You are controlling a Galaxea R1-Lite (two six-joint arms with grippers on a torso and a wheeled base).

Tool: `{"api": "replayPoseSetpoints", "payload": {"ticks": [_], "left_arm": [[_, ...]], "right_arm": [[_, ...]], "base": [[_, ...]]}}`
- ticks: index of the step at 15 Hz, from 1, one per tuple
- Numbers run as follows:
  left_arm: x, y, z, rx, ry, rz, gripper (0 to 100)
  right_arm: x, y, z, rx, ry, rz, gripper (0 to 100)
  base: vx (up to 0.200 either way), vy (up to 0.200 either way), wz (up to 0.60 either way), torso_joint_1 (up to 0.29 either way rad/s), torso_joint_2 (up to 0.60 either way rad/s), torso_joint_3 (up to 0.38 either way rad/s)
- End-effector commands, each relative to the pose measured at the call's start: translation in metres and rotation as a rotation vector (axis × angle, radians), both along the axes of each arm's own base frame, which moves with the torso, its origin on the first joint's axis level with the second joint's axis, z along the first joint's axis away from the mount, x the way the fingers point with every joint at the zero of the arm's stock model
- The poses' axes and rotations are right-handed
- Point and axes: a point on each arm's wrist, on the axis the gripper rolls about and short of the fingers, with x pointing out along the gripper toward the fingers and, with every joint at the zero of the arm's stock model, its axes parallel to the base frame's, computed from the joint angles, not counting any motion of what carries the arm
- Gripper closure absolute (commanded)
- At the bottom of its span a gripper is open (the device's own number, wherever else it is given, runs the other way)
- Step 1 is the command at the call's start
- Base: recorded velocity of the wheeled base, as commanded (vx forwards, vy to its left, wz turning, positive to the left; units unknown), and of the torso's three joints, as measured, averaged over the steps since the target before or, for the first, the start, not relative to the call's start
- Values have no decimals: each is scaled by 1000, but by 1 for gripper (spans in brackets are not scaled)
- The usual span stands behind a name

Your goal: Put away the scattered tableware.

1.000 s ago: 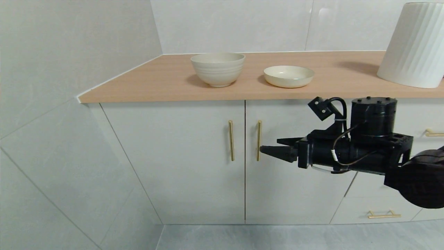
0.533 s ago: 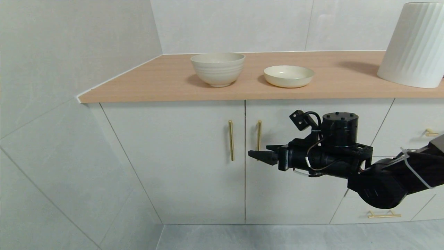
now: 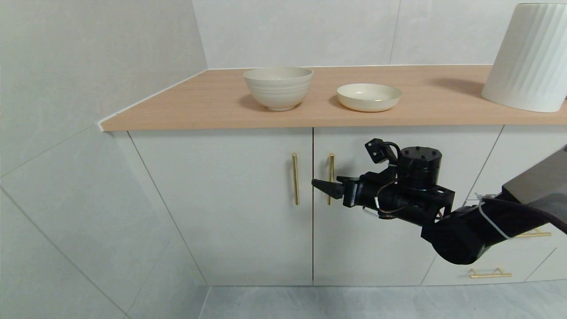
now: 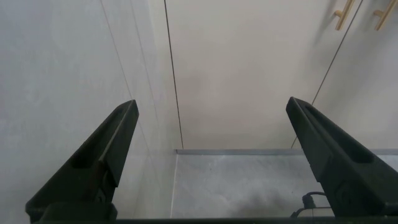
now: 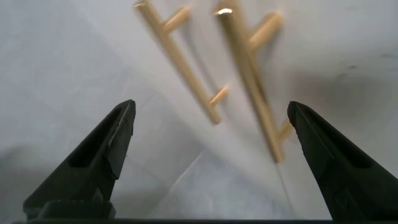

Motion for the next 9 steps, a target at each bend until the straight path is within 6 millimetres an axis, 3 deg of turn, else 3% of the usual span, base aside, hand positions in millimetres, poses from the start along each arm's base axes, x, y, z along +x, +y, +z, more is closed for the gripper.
{"api": "replayPoseSetpoints", "payload": {"ticks": [1, 4, 9], "left_arm": [[0, 0, 0, 0, 0, 1, 0], [0, 0, 0, 0, 0, 1, 0], [0, 0, 0, 0, 0, 1, 0]], "right_arm": [[10, 6, -13, -3, 20, -24, 0], [8, 9, -8, 85, 53, -16, 0], [0, 23, -14, 79, 71, 21, 0]], "base": [[0, 0, 0, 0, 0, 0], [0, 0, 0, 0, 0, 0], [0, 0, 0, 0, 0, 0]]}}
